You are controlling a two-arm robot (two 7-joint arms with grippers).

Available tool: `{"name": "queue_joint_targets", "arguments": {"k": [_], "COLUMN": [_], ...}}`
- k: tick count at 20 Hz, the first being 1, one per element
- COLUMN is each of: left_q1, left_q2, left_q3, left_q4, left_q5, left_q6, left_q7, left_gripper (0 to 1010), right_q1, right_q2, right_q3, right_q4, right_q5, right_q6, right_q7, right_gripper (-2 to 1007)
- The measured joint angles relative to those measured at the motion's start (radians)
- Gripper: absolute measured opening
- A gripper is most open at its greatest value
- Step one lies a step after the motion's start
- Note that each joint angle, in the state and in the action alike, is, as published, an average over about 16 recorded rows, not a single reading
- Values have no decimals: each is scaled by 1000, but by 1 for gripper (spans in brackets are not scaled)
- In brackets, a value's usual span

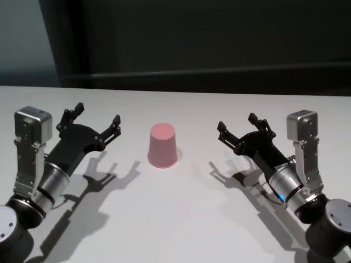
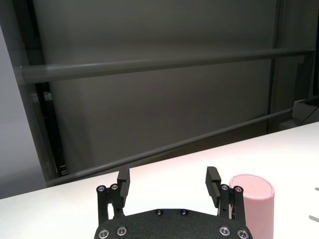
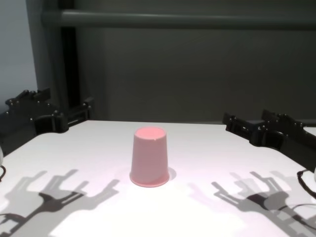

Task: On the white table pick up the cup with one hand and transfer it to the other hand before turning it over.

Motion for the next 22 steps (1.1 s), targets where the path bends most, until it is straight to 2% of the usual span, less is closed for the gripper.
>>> {"name": "queue_joint_targets", "arguments": {"k": [22], "left_q1": [0], "left_q2": [0], "left_q3": [0], "left_q4": [0], "left_q5": [0], "left_q6": [0], "left_q7": [0], "left_gripper": [1001], "right_q1": [1], "right_q2": [1], "right_q3": [-1], "right_q4": [-2], "right_q5": [1], "right_q6": [-3], "right_q7": [0], "right_gripper": [1002]}}
